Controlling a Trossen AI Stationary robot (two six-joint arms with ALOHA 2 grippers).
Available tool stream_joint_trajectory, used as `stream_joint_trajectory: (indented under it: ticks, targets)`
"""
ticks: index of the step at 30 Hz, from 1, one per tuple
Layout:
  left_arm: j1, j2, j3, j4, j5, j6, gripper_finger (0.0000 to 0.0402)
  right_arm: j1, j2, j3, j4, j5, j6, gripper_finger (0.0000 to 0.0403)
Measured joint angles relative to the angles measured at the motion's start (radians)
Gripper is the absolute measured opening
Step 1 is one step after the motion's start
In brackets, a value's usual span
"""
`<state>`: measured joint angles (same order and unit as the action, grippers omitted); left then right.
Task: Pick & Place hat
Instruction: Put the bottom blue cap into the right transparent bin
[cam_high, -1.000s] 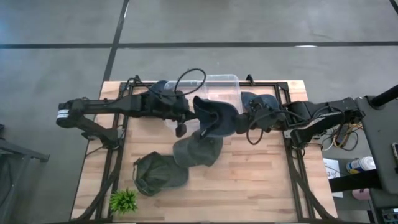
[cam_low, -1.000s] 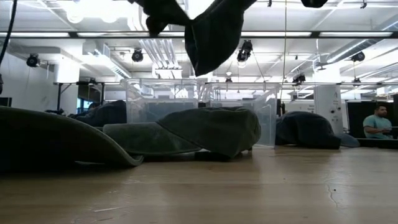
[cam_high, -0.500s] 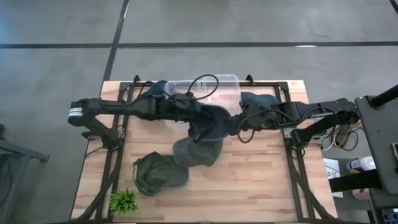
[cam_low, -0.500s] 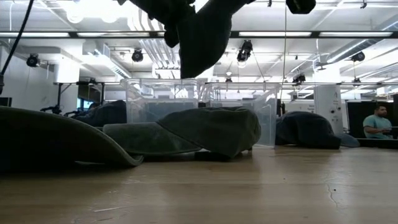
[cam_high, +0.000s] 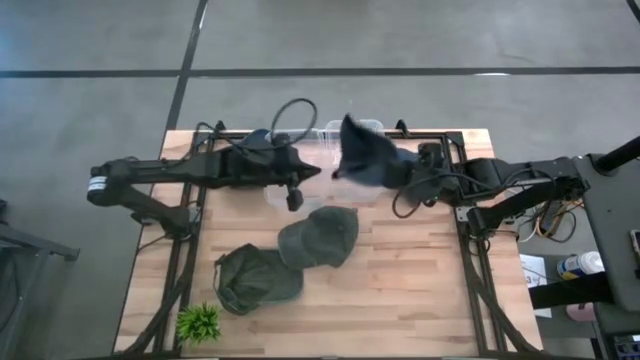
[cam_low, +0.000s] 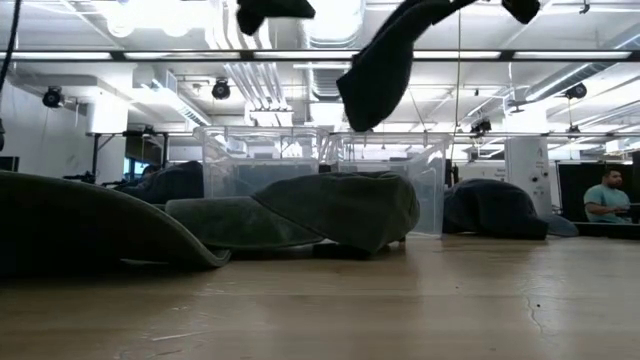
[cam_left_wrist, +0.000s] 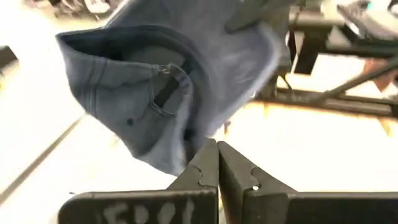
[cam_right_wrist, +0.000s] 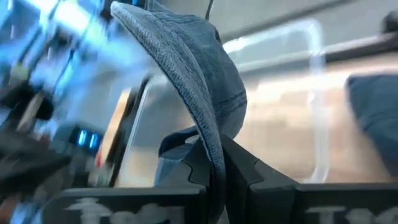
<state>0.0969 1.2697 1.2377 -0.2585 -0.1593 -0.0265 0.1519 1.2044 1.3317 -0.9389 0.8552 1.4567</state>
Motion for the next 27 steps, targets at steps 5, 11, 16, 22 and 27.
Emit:
stream_joint_trajectory:
  ticks: [5, 11, 16, 22, 27]
  targets:
    - [0.0, -0.039, 0.0, -0.003, -0.003, 0.003, 0.0, -0.022, 0.003, -0.021, -0.008, 0.128, 0.19, 0.0013]
    - [0.007, -0.034, 0.0, -0.108, -0.153, 0.12, 0.0, -0.003, 0.059, -0.061, -0.009, 0.114, 0.344, 0.0013]
    - [0.032, -0.03, 0.0, -0.175, -0.187, 0.232, 0.0, 0.018, 0.148, -0.084, -0.055, 0.156, 0.596, 0.0013]
    - [0.06, -0.048, 0.0, -0.24, -0.079, 0.344, 0.0, 0.016, 0.263, -0.084, -0.069, 0.113, 0.81, 0.0013]
    - [0.064, -0.051, 0.0, -0.246, -0.023, 0.389, 0.0, 0.014, 0.339, -0.028, 0.05, 0.116, 0.807, 0.0013]
